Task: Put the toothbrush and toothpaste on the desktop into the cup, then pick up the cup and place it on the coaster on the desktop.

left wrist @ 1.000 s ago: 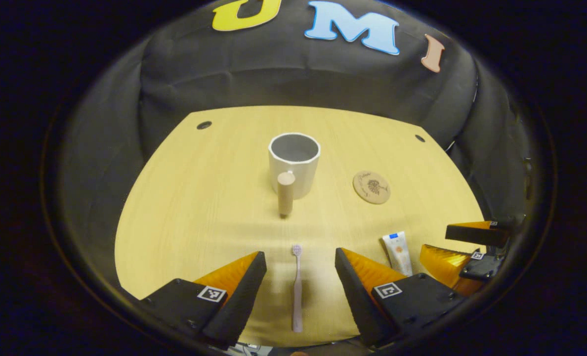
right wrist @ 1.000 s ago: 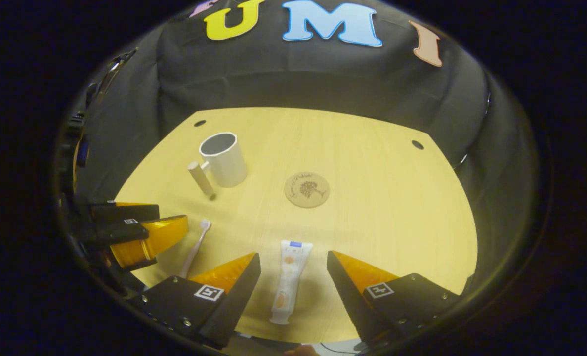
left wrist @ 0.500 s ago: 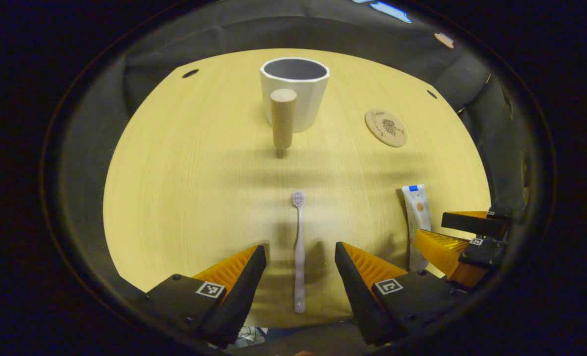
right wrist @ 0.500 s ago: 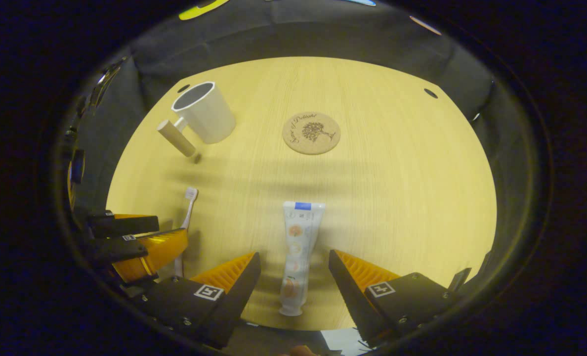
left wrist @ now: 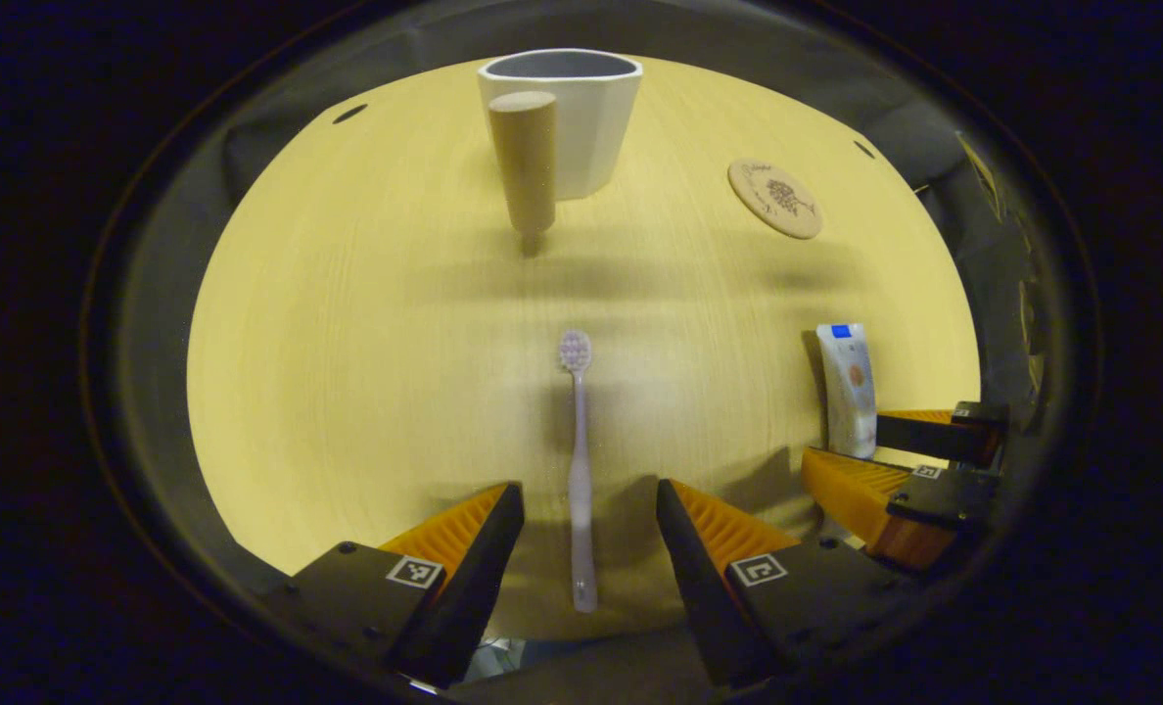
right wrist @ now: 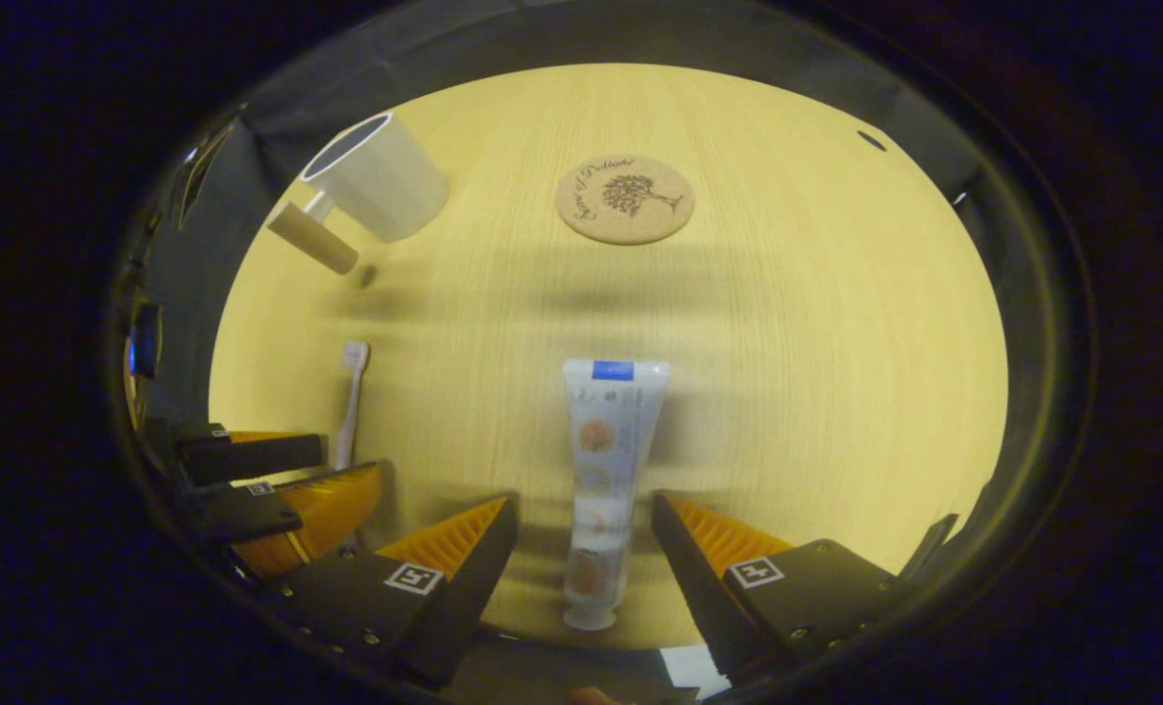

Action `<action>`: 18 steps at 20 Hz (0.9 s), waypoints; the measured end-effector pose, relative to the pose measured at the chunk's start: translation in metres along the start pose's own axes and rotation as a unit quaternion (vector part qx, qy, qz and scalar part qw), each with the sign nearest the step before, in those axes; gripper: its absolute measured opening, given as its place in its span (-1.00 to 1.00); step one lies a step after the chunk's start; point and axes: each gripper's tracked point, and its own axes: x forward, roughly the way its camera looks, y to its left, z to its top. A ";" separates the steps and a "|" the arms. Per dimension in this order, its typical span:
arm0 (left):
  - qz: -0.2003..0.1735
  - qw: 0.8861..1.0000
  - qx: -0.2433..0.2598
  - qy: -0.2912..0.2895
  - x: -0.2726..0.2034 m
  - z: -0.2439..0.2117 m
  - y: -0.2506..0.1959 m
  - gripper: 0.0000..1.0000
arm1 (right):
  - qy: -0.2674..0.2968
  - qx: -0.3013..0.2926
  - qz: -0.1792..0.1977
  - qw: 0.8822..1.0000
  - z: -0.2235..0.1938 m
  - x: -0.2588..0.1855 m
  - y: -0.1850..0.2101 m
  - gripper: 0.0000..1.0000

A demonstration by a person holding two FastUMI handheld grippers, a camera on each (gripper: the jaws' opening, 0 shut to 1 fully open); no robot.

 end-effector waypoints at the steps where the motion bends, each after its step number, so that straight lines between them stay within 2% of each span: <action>1: 0.007 1.000 0.002 0.004 0.000 -0.002 0.002 0.80 | 0.000 0.000 -0.006 1.000 0.000 0.002 -0.002 0.80; 3: 0.019 1.000 0.015 0.006 0.003 -0.001 0.007 0.70 | -0.001 0.004 -0.009 1.000 0.002 0.002 -0.002 0.78; 4: 0.036 0.999 0.027 0.011 0.004 -0.004 0.013 0.62 | -0.001 0.002 -0.011 1.000 0.002 0.003 -0.002 0.77; 5: 0.037 0.999 0.033 0.010 0.004 -0.002 0.011 0.49 | -0.002 -0.002 -0.015 1.000 0.002 0.004 -0.004 0.77; 6: 0.038 0.998 0.039 0.010 0.004 -0.002 0.010 0.30 | -0.001 -0.002 -0.019 1.000 0.001 0.004 -0.005 0.59; 7: 0.038 0.998 0.042 0.012 0.004 -0.003 0.010 0.27 | -0.001 -0.003 -0.020 1.000 0.001 0.004 -0.005 0.51; 8: 0.037 0.998 0.043 0.013 0.004 -0.003 0.010 0.39 | -0.003 -0.006 -0.030 1.000 0.001 0.004 -0.009 0.56; 9: 0.037 0.998 0.044 0.012 0.003 -0.002 0.011 0.39 | -0.001 -0.010 -0.032 0.999 0.000 0.004 -0.009 0.38; 10: 0.035 0.999 0.039 0.012 0.003 -0.004 0.010 0.19 | -0.002 -0.014 -0.034 0.999 -0.001 0.005 -0.010 0.38; 11: 0.033 0.999 0.041 0.010 0.003 -0.003 0.010 -0.26 | -0.002 -0.018 -0.044 0.999 -0.002 0.004 -0.014 0.34; 12: 0.033 0.999 0.042 0.011 0.002 -0.003 0.011 -0.15 | 0.005 -0.019 -0.052 0.998 -0.005 0.003 -0.016 0.18; 13: 0.035 0.999 0.037 0.004 0.002 -0.001 0.011 -0.35 | 0.007 -0.030 -0.050 0.998 -0.006 0.004 -0.017 -0.04; 14: 0.034 0.999 0.043 0.002 0.002 -0.003 0.010 -0.54 | 0.004 -0.036 -0.051 0.998 -0.004 0.003 -0.017 -0.05; 16: 0.031 0.998 0.049 -0.008 0.001 -0.003 0.010 -0.61 | -0.003 -0.024 -0.054 0.998 -0.005 0.004 -0.019 -0.41; 18: 0.027 0.998 0.057 -0.018 0.001 -0.003 0.010 -0.67 | -0.016 -0.020 -0.045 0.999 0.000 0.005 -0.019 -0.41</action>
